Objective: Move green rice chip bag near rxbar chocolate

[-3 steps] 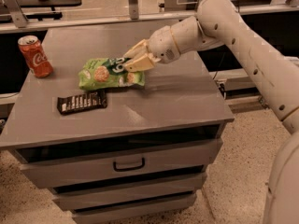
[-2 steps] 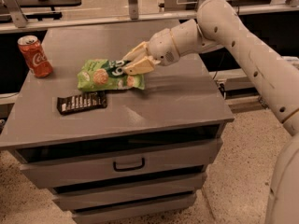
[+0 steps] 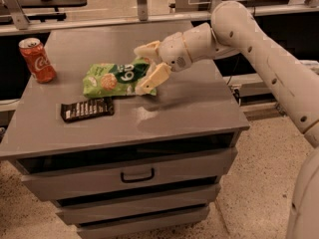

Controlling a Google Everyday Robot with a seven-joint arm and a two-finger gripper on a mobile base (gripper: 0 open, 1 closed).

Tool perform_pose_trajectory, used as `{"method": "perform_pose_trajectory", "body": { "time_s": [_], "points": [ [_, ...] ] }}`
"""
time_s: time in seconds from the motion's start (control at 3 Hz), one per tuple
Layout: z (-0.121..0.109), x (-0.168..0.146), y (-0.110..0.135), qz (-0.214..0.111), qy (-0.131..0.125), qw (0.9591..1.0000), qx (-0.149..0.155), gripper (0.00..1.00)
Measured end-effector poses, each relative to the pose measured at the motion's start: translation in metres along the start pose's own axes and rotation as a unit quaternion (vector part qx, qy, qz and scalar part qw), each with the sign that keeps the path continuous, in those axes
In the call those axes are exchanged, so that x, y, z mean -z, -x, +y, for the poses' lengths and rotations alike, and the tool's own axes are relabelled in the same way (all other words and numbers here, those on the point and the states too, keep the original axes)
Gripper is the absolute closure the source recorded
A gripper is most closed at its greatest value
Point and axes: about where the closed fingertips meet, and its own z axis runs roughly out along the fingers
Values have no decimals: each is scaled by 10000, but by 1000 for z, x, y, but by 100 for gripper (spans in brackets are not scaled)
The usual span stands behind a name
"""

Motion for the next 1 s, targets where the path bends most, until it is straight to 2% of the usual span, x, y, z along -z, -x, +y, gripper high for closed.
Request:
{"method": "perform_pose_trajectory", "body": {
  "time_s": [0.33, 0.67, 1.0],
  "points": [
    [-7, 25, 0, 173, -420, 9989, 63, 0],
    [-15, 80, 6, 484, -1217, 9911, 221, 0],
    [-13, 136, 26, 800, -2032, 9746, 503, 0]
  ]
}}
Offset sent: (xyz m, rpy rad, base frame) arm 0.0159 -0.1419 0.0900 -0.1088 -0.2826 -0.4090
